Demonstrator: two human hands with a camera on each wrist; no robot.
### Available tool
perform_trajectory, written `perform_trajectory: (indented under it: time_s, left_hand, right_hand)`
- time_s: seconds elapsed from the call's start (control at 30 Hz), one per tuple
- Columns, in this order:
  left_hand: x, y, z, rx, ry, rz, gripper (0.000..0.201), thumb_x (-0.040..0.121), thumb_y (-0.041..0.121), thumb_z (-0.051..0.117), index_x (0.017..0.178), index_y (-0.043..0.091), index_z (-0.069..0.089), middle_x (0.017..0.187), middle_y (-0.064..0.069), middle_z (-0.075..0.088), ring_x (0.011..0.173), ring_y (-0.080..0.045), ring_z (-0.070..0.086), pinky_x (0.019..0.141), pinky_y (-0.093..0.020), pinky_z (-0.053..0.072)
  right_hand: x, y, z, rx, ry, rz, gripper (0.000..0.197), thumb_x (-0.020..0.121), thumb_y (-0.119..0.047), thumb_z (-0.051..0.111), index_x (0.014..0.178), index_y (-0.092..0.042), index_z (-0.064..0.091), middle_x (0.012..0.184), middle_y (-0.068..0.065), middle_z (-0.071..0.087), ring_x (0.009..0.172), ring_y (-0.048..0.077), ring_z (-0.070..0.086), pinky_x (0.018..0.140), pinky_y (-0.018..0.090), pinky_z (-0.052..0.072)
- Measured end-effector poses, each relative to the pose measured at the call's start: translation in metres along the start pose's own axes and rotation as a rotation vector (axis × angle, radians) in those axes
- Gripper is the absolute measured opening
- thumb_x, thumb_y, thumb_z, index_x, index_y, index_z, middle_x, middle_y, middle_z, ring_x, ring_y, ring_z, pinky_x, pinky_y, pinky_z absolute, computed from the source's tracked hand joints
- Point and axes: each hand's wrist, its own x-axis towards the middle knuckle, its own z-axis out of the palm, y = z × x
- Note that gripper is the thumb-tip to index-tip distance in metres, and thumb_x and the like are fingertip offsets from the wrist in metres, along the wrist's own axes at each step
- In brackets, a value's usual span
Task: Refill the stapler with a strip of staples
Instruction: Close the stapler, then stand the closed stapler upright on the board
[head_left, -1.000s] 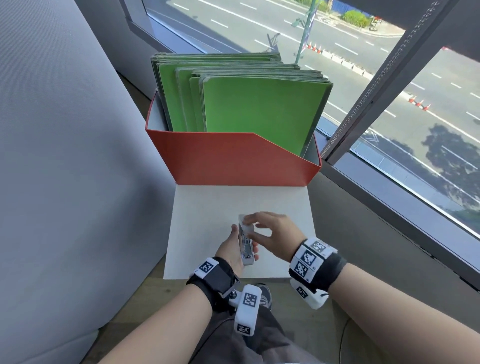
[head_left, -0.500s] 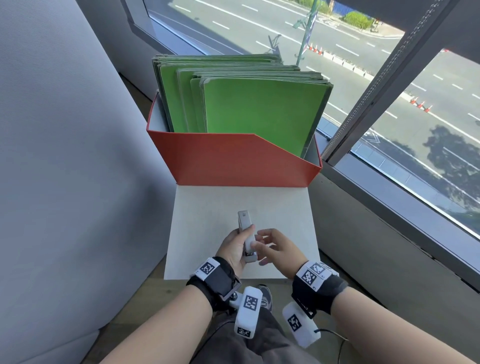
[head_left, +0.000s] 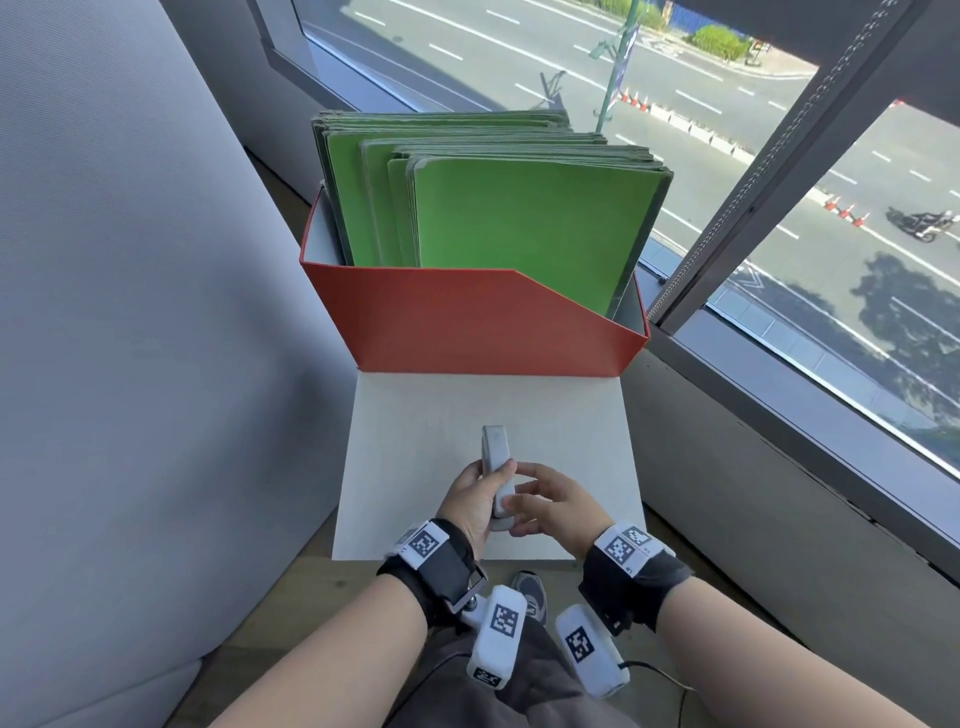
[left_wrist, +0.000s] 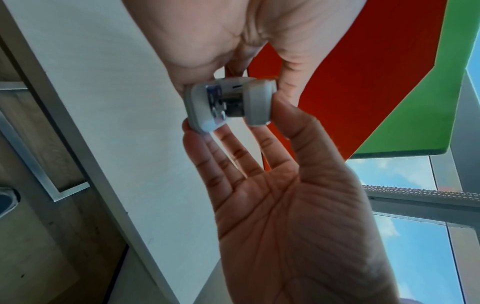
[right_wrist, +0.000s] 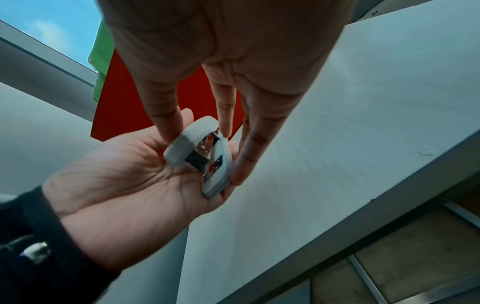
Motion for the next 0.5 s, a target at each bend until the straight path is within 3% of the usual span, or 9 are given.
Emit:
perform_trajectory:
  time_s: [0.13, 0.2, 0.27, 0.37, 0.43, 0.5]
  left_hand:
    - [0.003, 0.002, -0.001, 0.199, 0.066, 0.037, 0.039, 0.079, 0.046, 0.059, 0.105, 0.018, 0.065, 0.102, -0.013, 0.069, 0.090, -0.030, 0.067, 0.082, -0.043, 0.056]
    - [0.003, 0.003, -0.001, 0.331, 0.078, 0.051, 0.051, 0.074, 0.055, 0.053, 0.109, 0.021, 0.065, 0.113, -0.015, 0.066, 0.094, -0.028, 0.068, 0.076, -0.038, 0.059]
    - [0.003, 0.007, -0.003, 0.440, 0.085, 0.091, 0.045, 0.082, 0.049, 0.049, 0.110, 0.017, 0.063, 0.112, -0.014, 0.063, 0.090, -0.024, 0.067, 0.065, -0.028, 0.057]
    - [0.001, 0.015, -0.006, 0.602, 0.150, 0.166, 0.035, 0.092, 0.031, 0.045, 0.116, 0.010, 0.058, 0.101, -0.011, 0.058, 0.089, -0.025, 0.062, 0.067, -0.026, 0.054]
    - [0.006, 0.020, -0.013, 0.656, 0.156, 0.200, 0.034, 0.091, 0.031, 0.044, 0.116, 0.013, 0.058, 0.110, -0.014, 0.060, 0.092, -0.026, 0.064, 0.063, -0.021, 0.054]
    - [0.011, 0.029, -0.022, 0.693, 0.157, 0.212, 0.035, 0.088, 0.037, 0.043, 0.112, 0.018, 0.060, 0.114, -0.015, 0.060, 0.094, -0.026, 0.064, 0.073, -0.027, 0.057]
  right_hand:
    - [0.002, -0.002, 0.001, -0.072, 0.025, -0.012, 0.047, 0.081, -0.010, 0.069, 0.125, -0.020, 0.059, 0.109, 0.008, 0.058, 0.085, 0.023, 0.065, 0.081, 0.032, 0.059]
    - [0.003, -0.001, 0.000, -0.102, 0.040, -0.016, 0.049, 0.079, -0.012, 0.071, 0.125, -0.021, 0.059, 0.112, 0.009, 0.060, 0.094, 0.024, 0.066, 0.088, 0.034, 0.057]
    - [0.005, -0.001, 0.001, -0.129, 0.047, -0.011, 0.050, 0.077, -0.011, 0.071, 0.125, -0.021, 0.059, 0.111, 0.009, 0.061, 0.097, 0.022, 0.066, 0.087, 0.028, 0.053]
    - [0.011, -0.007, 0.007, -0.162, 0.035, -0.012, 0.048, 0.077, -0.008, 0.070, 0.122, -0.021, 0.061, 0.111, 0.012, 0.066, 0.097, 0.023, 0.068, 0.082, 0.023, 0.051]
    - [0.019, -0.014, 0.014, -0.191, 0.027, -0.011, 0.048, 0.073, -0.011, 0.070, 0.120, -0.023, 0.063, 0.112, 0.009, 0.067, 0.096, 0.021, 0.069, 0.088, 0.029, 0.053]
    - [0.031, -0.022, 0.023, -0.228, 0.021, -0.020, 0.050, 0.066, -0.019, 0.069, 0.115, -0.026, 0.065, 0.112, 0.003, 0.068, 0.095, 0.020, 0.069, 0.094, 0.039, 0.052]
